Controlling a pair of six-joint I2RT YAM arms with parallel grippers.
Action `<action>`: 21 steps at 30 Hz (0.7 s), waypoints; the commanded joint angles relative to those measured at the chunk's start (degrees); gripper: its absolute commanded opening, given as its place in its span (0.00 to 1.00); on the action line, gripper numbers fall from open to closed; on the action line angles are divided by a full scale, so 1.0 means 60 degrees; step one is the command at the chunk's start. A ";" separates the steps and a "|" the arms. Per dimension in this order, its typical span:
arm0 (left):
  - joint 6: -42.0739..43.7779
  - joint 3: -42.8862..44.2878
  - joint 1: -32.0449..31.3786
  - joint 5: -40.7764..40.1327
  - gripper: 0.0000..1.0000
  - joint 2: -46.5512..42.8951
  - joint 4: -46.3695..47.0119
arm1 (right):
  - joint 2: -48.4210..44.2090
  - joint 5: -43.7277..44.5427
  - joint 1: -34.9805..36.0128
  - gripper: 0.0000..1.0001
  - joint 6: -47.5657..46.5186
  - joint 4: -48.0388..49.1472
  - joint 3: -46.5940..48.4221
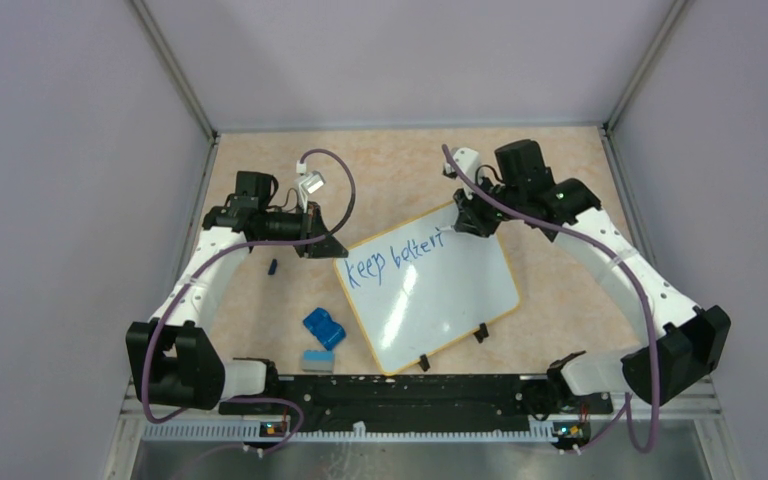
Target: Write a sentence on the whiteboard
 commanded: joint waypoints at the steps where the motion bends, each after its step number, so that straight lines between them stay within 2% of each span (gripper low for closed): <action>1: 0.0319 -0.0226 -0.0406 -0.0299 0.00 0.0254 -0.0368 | -0.0263 0.0249 0.0057 0.00 -0.0171 0.0131 -0.0115; 12: 0.0318 -0.0244 -0.0419 -0.0358 0.00 0.0210 -0.0381 | -0.0834 -0.0365 -0.0145 0.00 0.0172 0.0272 0.0279; 21: 0.0289 -0.0238 -0.0421 -0.0360 0.00 0.0138 -0.0395 | -0.0794 -0.0222 -0.0406 0.00 -0.0159 0.0047 -0.0168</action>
